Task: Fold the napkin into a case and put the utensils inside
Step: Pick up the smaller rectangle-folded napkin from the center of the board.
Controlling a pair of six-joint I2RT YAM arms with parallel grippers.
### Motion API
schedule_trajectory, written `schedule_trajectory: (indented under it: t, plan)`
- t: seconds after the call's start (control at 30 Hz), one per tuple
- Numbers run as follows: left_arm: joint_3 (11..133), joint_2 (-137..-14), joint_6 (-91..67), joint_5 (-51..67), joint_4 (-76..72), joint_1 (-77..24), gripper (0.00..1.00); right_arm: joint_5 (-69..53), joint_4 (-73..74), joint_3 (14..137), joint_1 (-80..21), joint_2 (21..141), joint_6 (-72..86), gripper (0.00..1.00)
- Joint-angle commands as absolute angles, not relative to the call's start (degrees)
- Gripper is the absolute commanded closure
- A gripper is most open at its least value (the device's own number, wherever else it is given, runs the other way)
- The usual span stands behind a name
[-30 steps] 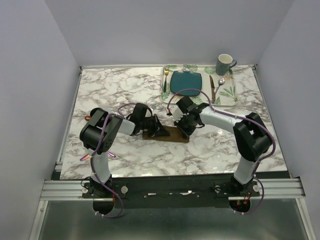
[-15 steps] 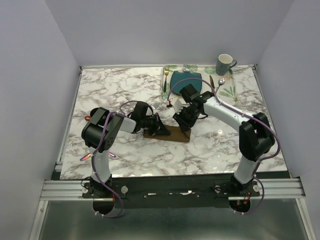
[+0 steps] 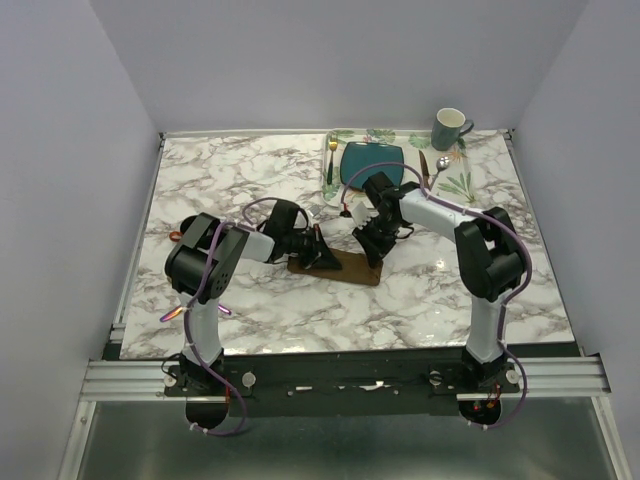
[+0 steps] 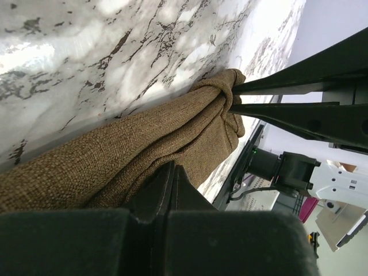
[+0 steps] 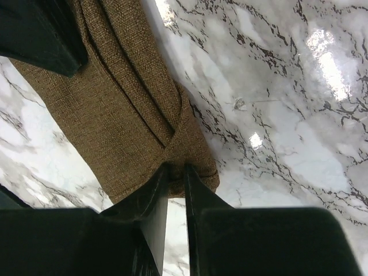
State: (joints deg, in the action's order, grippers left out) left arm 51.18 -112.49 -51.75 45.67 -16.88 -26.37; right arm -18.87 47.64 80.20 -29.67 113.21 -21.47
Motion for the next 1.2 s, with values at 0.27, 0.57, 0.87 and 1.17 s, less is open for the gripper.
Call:
schedule_trajectory:
  t: [0.27, 0.57, 0.87, 1.17]
  plan:
    - [53.43, -116.80, -41.75, 44.73, -5.98, -27.16, 1.00, -27.33, 48.17, 79.71, -29.01, 107.05, -27.15, 0.45]
    - [56.07, -117.95, -38.58, 45.53, -2.73, -27.51, 1.00, -32.25, 45.62, 86.30, -28.92, 112.32, -29.18, 0.27]
    - [57.92, -119.35, -38.50, 45.97, -2.02, -27.51, 1.00, -33.49, 44.39, 88.77, -29.09, 118.21, -30.41, 0.26]
    - [58.27, -120.23, -38.67, 45.70, -1.93, -27.51, 1.00, -32.52, 43.24, 84.90, -30.94, 118.48, -29.88, 0.30]
